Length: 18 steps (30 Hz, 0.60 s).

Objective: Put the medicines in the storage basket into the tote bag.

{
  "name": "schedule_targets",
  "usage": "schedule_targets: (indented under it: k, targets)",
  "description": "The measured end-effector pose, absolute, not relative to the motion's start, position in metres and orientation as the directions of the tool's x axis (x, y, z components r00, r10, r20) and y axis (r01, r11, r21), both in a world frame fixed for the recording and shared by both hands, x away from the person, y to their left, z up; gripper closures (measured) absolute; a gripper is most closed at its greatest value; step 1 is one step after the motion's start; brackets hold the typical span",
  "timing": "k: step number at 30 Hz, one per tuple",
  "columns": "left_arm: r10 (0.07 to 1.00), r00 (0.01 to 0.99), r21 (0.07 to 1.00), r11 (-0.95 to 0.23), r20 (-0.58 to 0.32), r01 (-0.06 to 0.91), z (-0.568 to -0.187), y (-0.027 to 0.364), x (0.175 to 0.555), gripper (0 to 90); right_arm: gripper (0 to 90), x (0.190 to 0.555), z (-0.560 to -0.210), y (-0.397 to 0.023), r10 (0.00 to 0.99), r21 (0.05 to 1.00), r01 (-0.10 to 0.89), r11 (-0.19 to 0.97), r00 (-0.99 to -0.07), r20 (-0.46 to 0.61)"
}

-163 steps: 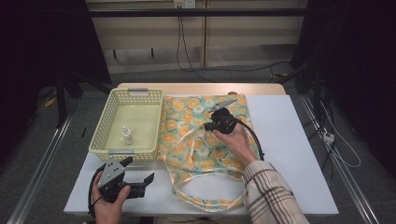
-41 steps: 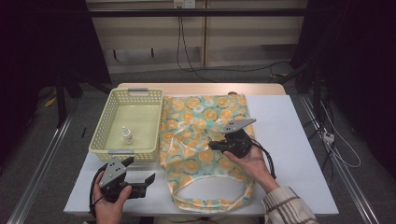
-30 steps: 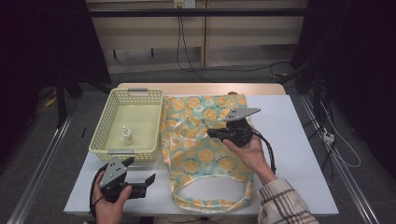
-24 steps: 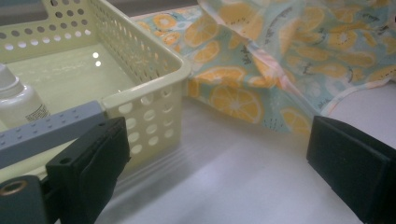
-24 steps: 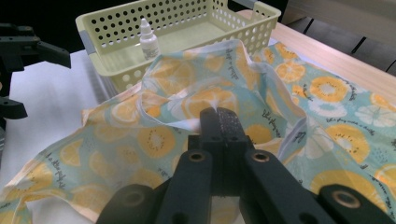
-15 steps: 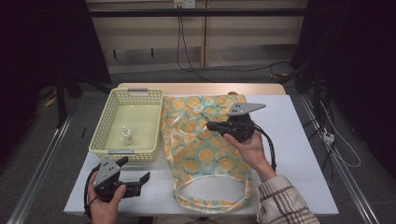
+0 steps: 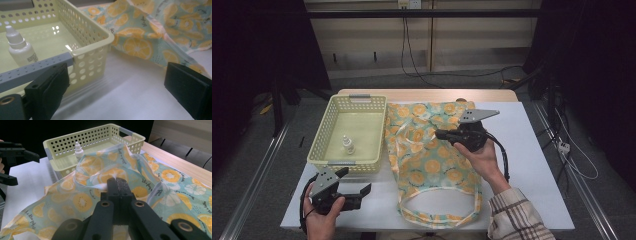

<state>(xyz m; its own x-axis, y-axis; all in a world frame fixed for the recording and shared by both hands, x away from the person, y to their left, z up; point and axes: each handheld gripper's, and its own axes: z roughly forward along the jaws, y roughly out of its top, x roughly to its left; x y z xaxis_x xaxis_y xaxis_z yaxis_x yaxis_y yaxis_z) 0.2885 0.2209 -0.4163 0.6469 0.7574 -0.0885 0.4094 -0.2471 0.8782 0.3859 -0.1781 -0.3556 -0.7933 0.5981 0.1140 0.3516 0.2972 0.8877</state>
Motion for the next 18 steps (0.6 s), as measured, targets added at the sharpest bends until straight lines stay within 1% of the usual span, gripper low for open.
schedule_targets:
  k: [3, 8, 10, 18]
  targets:
    - [0.746, 0.658, 0.863, -0.265, -0.099, 0.43, -0.415, 0.222, 0.294, 5.3, 90.0, 0.387, -0.356, -0.178, 0.602, 0.887, 0.356, 0.295, -0.79, 0.117]
    - [0.737, 0.665, 0.86, -0.257, -0.121, 0.441, -0.409, 0.228, 0.303, 7.0, 90.0, 0.386, -0.357, -0.179, 0.604, 0.884, 0.362, 0.297, -0.788, 0.12]
    - [0.742, 0.66, 0.857, -0.262, -0.116, 0.444, -0.407, 0.231, 0.305, 8.5, 90.0, 0.386, -0.358, -0.179, 0.603, 0.883, 0.363, 0.299, -0.788, 0.12]
    - [0.743, 0.662, 0.833, -0.3, -0.103, 0.466, -0.392, 0.241, 0.32, 8.6, 90.0, 0.386, -0.362, -0.176, 0.591, 0.878, 0.364, 0.311, -0.797, 0.122]
